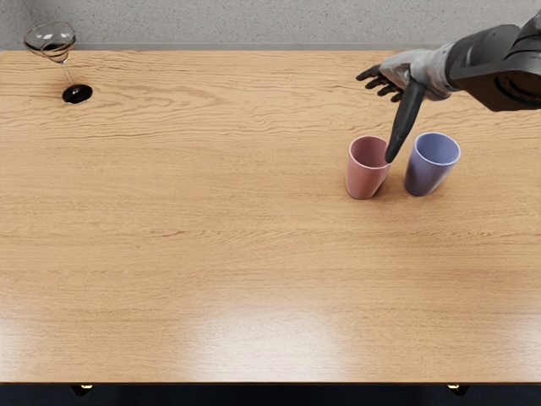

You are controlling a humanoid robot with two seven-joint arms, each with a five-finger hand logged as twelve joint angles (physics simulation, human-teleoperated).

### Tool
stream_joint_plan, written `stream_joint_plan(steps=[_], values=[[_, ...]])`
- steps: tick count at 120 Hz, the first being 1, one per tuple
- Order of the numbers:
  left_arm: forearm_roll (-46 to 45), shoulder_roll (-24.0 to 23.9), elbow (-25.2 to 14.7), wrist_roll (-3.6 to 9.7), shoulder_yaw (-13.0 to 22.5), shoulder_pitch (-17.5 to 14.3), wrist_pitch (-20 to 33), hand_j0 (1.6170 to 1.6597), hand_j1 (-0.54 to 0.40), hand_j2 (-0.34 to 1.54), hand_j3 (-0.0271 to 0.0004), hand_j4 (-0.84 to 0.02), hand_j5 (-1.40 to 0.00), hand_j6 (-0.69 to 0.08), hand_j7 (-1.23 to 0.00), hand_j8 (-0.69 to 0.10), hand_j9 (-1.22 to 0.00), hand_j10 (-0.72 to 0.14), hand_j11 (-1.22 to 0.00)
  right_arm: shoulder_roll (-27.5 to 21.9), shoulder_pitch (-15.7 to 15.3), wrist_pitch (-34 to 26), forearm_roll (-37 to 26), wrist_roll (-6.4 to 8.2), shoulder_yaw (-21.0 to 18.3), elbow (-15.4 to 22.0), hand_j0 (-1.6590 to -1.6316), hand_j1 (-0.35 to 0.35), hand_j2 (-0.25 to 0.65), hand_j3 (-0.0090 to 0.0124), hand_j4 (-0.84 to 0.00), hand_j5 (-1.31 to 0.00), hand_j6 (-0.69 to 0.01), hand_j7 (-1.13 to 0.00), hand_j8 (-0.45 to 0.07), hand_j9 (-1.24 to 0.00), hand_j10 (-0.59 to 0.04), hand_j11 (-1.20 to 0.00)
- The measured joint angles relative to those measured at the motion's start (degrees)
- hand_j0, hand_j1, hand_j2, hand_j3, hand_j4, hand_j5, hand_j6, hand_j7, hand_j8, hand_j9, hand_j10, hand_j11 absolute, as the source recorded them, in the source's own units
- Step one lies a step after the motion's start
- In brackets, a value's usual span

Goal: Pick up cup and place in cup with right hand

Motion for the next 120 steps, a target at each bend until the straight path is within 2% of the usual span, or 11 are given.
stream_joint_plan(steps=[7,20,34,50,66,93,120], values=[[0.0,0.0,0.0,-0.01,0.0,-0.01,0.0,1.6581,0.344,0.0,0.0,-0.004,0.0,-0.004,0.0,-0.004,0.0,-0.004,0.0,3.04,1.76,-3.38,-1.25,0.0,-4.42,0.1,-1.6581,-0.32,-0.005,0.0,-0.027,-0.03,-0.028,-0.03,-0.027,-0.03,-0.026,-0.03],[0.0,0.0,0.0,0.0,0.0,0.0,0.0,1.6581,0.344,0.0,0.0,-0.004,0.0,-0.004,0.0,-0.004,0.0,-0.004,0.0,6.12,3.02,-10.79,-2.35,0.0,-9.44,0.24,-1.6581,-0.319,-0.005,0.0,-0.027,-0.03,-0.028,-0.03,-0.028,-0.03,-0.027,-0.03],[0.0,0.0,0.0,-0.01,0.0,-0.02,0.0,1.6581,0.344,0.0,0.0,-0.004,0.0,-0.004,0.0,-0.004,0.0,-0.004,0.0,7.51,3.32,-14.35,-2.67,0.0,-12.51,1.82,-1.6581,-0.32,-0.004,0.0,-0.027,-0.03,-0.028,-0.03,-0.027,-0.03,-0.026,-0.03],[0.0,0.0,0.0,0.0,0.0,0.0,0.0,1.6581,0.344,0.0,0.0,-0.004,0.0,-0.004,0.0,-0.004,0.0,-0.004,0.0,6.7,3.32,-17.91,-2.72,0.0,-14.1,6.66,-1.6581,-0.32,-0.004,0.0,-0.026,-0.03,-0.027,-0.03,-0.027,-0.03,-0.026,-0.03],[0.0,0.0,0.0,0.0,0.0,0.0,0.0,1.6581,0.344,0.0,0.0,-0.004,0.0,-0.004,0.0,-0.004,0.0,-0.004,0.0,6.51,2.21,-19.9,-2.69,0.0,-15.31,8.26,-1.6581,-0.321,-0.004,0.0,-0.026,-0.03,-0.027,-0.03,-0.027,-0.03,-0.026,-0.03],[0.0,0.0,0.0,0.02,0.0,0.0,0.0,1.6581,0.344,0.0,0.0,-0.004,0.0,-0.004,0.0,-0.004,0.0,-0.004,0.0,9.17,0.49,-27.82,-2.66,0.0,-15.69,8.41,-1.6581,-0.32,-0.004,0.0,-0.027,-0.03,-0.028,-0.03,-0.027,-0.03,-0.026,-0.03],[0.0,0.0,0.0,-0.01,0.0,0.0,0.0,1.6581,0.344,0.0,0.0,-0.004,0.0,-0.004,0.0,-0.004,0.0,-0.004,0.0,12.74,-1.84,-30.8,-2.98,0.0,-15.76,5.13,-1.6581,-0.314,-0.005,0.0,-0.031,-0.04,-0.032,-0.04,-0.031,-0.04,-0.031,-0.04]])
